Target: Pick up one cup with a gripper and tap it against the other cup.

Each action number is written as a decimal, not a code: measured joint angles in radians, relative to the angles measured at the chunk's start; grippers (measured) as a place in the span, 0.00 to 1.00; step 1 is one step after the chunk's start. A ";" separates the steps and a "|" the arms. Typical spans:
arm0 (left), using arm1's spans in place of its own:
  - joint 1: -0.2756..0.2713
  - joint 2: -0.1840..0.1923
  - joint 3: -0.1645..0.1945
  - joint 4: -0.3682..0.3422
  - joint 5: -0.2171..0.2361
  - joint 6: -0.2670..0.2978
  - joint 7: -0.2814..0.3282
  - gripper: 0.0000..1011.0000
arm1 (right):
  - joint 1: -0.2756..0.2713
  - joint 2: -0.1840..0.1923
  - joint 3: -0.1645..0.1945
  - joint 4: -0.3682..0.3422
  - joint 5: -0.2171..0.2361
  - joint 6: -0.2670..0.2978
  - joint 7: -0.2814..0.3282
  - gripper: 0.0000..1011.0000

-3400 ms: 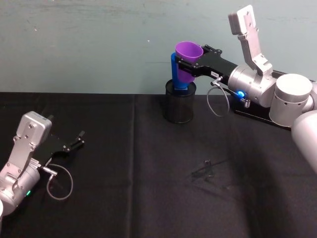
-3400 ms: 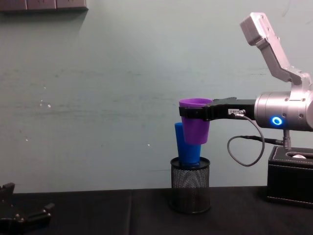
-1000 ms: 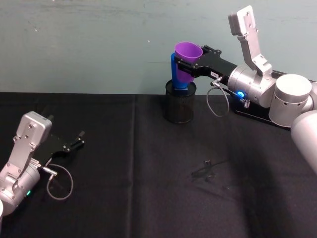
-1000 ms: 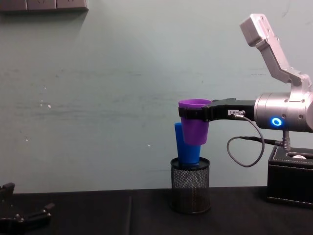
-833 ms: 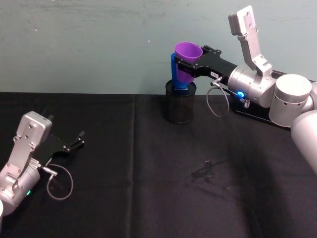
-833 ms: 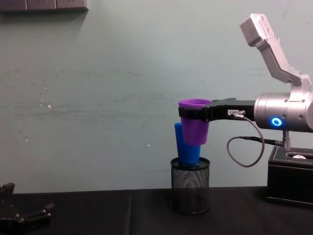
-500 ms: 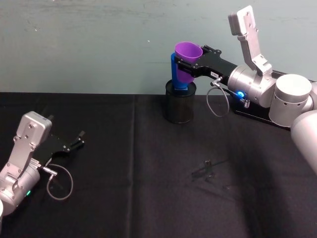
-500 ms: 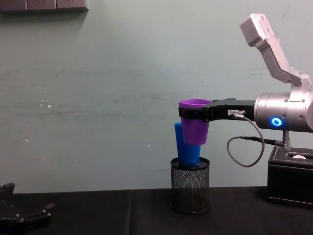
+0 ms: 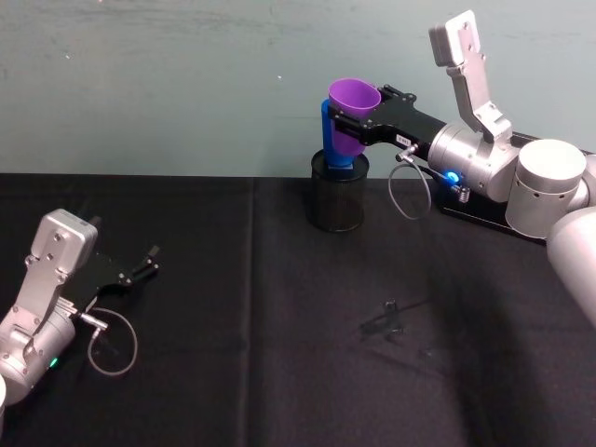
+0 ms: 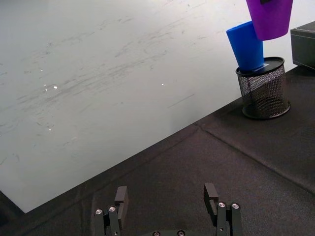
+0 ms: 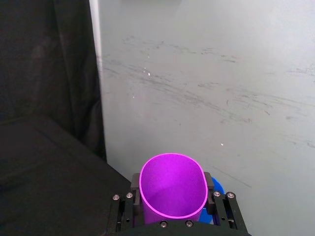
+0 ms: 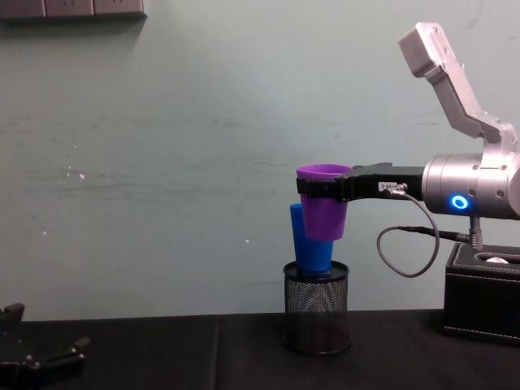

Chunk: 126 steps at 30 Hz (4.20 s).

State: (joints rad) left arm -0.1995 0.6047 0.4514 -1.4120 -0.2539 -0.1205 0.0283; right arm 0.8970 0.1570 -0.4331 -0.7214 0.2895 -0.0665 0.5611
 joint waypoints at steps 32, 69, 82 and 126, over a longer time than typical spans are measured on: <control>0.000 0.000 0.000 0.000 0.000 0.000 0.000 1.00 | 0.000 0.000 0.000 0.000 0.000 0.000 0.000 0.71; 0.000 0.000 0.000 0.000 0.000 0.000 0.000 1.00 | 0.000 0.000 0.000 0.000 0.000 0.000 0.000 0.71; 0.000 0.000 0.000 0.000 0.000 0.000 0.000 1.00 | -0.004 0.002 0.003 -0.011 0.000 0.000 0.002 0.71; 0.000 0.000 0.000 0.000 0.000 0.000 0.000 1.00 | -0.379 0.313 -0.038 -0.563 0.153 0.001 0.201 0.71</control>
State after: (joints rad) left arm -0.1995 0.6047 0.4514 -1.4120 -0.2538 -0.1205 0.0283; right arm 0.5183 0.4697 -0.4707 -1.2842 0.4427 -0.0655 0.7620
